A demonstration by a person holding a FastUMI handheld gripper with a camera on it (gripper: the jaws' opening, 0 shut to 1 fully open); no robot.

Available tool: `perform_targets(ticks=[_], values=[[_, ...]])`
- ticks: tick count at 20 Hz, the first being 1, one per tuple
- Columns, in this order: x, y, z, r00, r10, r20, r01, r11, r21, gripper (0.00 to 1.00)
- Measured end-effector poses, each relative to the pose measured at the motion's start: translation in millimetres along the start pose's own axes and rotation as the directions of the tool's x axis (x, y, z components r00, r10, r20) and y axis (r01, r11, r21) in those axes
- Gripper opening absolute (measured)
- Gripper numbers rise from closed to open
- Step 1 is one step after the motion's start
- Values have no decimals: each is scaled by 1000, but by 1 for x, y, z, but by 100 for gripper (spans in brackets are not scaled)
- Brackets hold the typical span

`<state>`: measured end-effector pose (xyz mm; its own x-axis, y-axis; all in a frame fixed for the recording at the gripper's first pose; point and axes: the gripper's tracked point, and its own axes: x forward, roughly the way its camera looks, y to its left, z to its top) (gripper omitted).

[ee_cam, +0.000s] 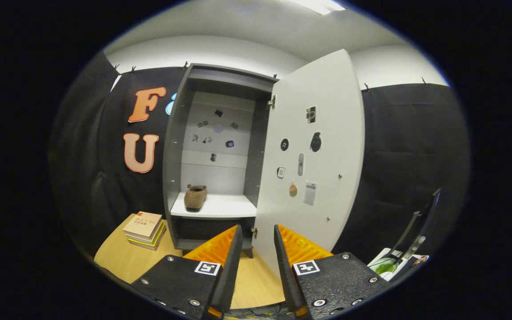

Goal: Open the shoe cabinet door, grab the shoes and put them into the shoe cabinet, then close the shoe cabinet door.

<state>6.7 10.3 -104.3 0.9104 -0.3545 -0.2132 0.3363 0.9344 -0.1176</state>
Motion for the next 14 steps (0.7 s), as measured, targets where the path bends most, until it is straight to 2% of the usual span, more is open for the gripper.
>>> perform_targets(ticks=[7,14], values=[[22,52,-59,988,102,-114,-101,995,16,47],[64,85,-145,954,180,-240,-176,984,39,47]])
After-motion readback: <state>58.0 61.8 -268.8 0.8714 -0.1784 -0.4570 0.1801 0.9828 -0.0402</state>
